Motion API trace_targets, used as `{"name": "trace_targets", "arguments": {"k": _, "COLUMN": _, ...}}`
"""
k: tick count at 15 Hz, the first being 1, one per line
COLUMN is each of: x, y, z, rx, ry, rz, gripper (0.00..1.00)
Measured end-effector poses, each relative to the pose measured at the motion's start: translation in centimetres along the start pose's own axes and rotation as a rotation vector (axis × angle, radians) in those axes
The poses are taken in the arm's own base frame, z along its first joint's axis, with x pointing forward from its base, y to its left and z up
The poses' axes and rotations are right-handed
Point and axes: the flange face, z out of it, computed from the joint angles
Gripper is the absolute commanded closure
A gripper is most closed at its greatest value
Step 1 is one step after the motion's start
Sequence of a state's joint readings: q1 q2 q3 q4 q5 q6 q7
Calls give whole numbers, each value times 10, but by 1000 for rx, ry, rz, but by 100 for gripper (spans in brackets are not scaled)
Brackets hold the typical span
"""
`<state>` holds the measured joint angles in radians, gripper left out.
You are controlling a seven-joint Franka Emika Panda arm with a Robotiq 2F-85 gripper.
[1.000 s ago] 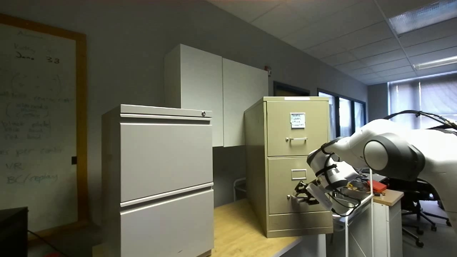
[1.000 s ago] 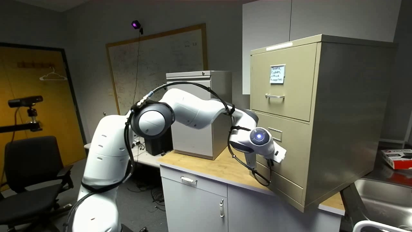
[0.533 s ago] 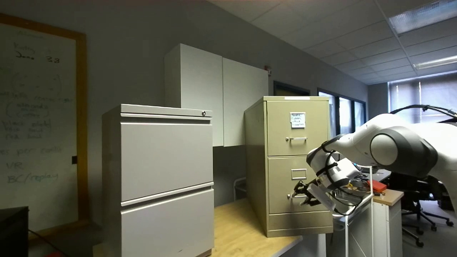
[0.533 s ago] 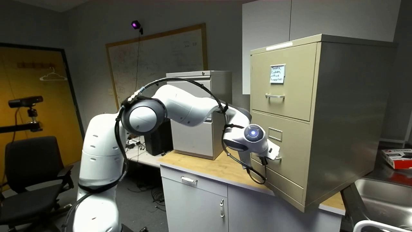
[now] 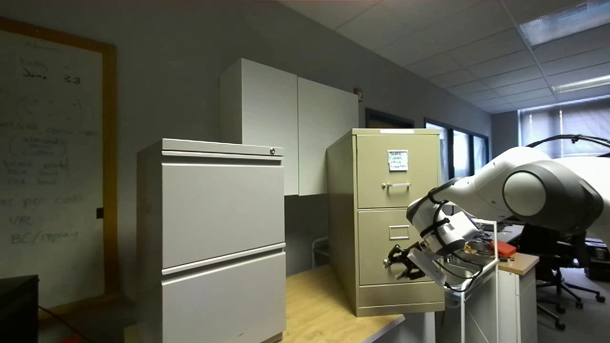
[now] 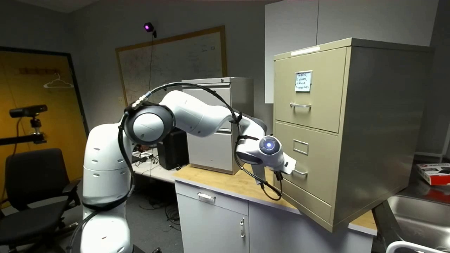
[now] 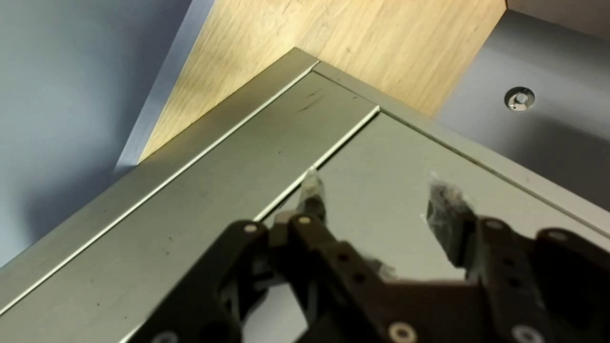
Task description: Open the bottom drawer of the cabinet at the right
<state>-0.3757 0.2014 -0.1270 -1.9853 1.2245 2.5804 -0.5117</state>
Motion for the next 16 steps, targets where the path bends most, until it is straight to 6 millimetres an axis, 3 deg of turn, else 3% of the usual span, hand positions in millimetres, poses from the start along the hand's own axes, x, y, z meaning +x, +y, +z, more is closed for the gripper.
{"name": "trace_targets", "arguments": {"k": 1, "x": 0, "y": 0, "z": 0, "rx": 0, "ry": 0, "rz": 0, "gripper": 15}}
{"name": "trace_targets", "arguments": {"k": 2, "x": 0, "y": 0, "z": 0, "rx": 0, "ry": 0, "rz": 0, "gripper": 14}}
{"name": "trace_targets", "arguments": {"k": 4, "x": 0, "y": 2, "z": 1, "rx": -5, "ry": 0, "rz": 1, "gripper": 1}}
{"name": "trace_targets", "arguments": {"k": 8, "x": 7, "y": 9, "z": -5, "rx": -13, "ry": 13, "rz": 9, "gripper": 0}}
{"name": "trace_targets", "arguments": {"k": 16, "x": 53, "y": 40, "z": -47, "rx": -37, "ry": 116, "rz": 48, "gripper": 0}}
